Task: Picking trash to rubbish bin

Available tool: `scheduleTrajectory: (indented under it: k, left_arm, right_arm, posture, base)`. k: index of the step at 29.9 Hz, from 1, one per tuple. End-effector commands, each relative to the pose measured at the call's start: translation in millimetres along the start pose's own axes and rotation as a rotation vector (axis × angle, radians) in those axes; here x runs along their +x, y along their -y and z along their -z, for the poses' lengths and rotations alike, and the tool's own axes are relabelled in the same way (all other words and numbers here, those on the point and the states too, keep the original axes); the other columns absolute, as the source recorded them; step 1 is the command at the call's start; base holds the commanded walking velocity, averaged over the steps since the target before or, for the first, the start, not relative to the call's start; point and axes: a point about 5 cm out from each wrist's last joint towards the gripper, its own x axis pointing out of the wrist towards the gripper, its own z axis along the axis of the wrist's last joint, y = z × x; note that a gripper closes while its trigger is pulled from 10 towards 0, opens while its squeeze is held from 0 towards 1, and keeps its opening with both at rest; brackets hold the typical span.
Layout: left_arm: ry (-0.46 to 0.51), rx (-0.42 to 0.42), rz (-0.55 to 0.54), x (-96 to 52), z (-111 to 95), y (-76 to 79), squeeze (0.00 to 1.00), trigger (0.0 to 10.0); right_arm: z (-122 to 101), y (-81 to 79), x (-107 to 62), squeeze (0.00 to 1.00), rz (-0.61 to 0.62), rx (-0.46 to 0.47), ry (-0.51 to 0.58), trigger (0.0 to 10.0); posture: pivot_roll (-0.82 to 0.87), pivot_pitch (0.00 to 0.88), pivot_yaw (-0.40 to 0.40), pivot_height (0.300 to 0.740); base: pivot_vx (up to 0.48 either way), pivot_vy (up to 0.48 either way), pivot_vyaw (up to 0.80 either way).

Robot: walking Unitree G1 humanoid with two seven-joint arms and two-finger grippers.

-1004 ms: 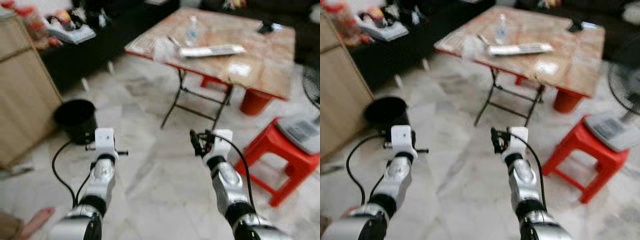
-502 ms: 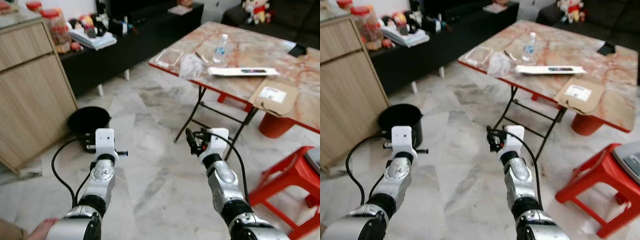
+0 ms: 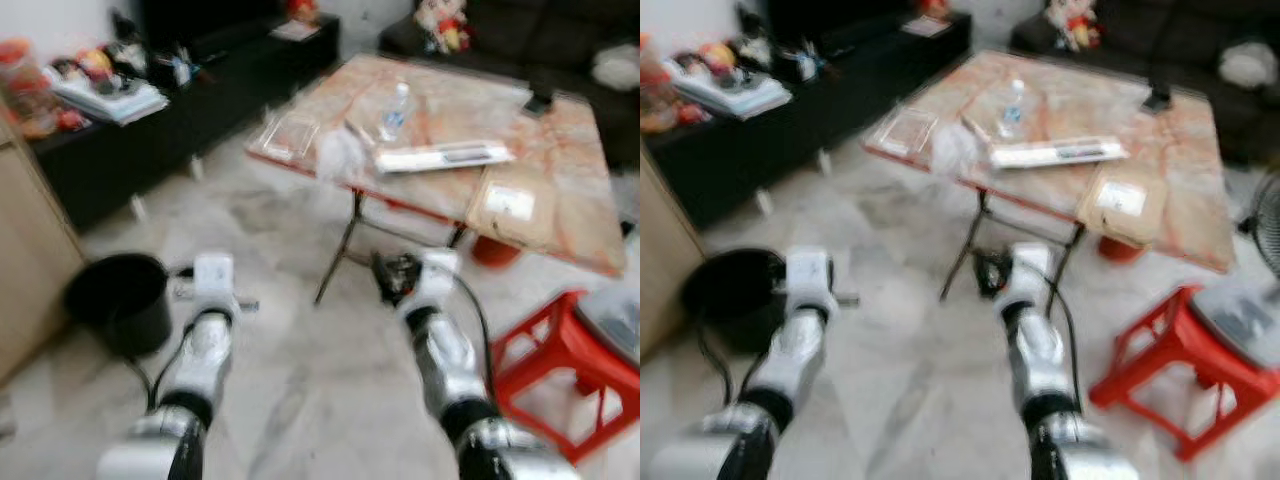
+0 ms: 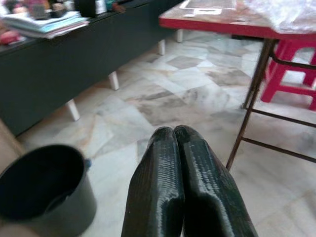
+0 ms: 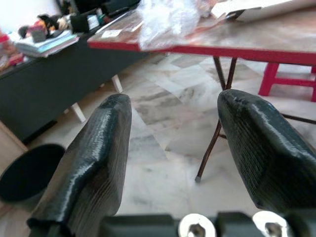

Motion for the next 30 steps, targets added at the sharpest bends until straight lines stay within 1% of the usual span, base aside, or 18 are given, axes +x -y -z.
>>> scheduleTrajectory:
  k: [1, 7, 20, 23, 27, 29, 30]
  left_arm:
    - [0.008, -0.012, 0.020, 0.1, -3, 9.5, 0.00, 10.0]
    - [0.015, -0.012, 0.029, 0.5, -4, 11.9, 0.00, 10.0]
    - [0.039, -0.002, 0.032, 0.6, -7, 13.2, 0.00, 10.0]
    - [0.039, 0.001, 0.033, -0.7, -6, 13.8, 0.00, 10.0]
    - [0.037, 0.004, 0.034, -1.4, -5, 14.3, 0.00, 10.0]
    - [0.037, 0.004, 0.036, -1.8, -5, 14.7, 0.00, 10.0]
    - [0.038, 0.004, 0.037, -2.1, -5, 15.3, 0.00, 10.0]
  right_arm:
    - [-3, 10.1, -2.0, 0.00, 0.023, -0.018, 0.001, 10.0]
    - [-7, 11.7, -1.6, 0.00, 0.029, -0.020, 0.028, 10.0]
    - [-14, 8.1, 1.8, 0.00, 0.013, -0.027, 0.058, 10.0]
    - [-19, 5.3, 3.9, 0.00, -0.003, -0.033, 0.083, 10.0]
    - [-24, 2.0, 5.7, 0.00, -0.030, -0.079, 0.096, 10.0]
    - [-26, -2.0, 6.0, 0.00, -0.071, -0.051, 0.116, 10.0]
    - [-27, -5.0, 6.2, 0.00, -0.098, -0.072, 0.117, 10.0]
  posture:
    - [-0.10, 0.050, -0.052, 0.740]
    - [-0.10, 0.050, -0.051, 0.740]
    - [-0.10, 0.048, -0.053, 0.740]
    - [-0.10, 0.046, -0.054, 0.740]
    - [-0.10, 0.046, -0.054, 0.740]
    - [-0.10, 0.039, -0.057, 0.740]
    - [-0.10, 0.037, -0.058, 0.740]
  base:
    - [0.465, 0.000, 0.00]
    - [0.465, 0.000, 0.00]
    - [0.466, 0.000, 0.00]
    - [0.465, 0.000, 0.00]
    - [0.469, 0.000, 0.00]
    - [0.469, 0.000, 0.00]
    - [0.465, 0.000, 0.80]
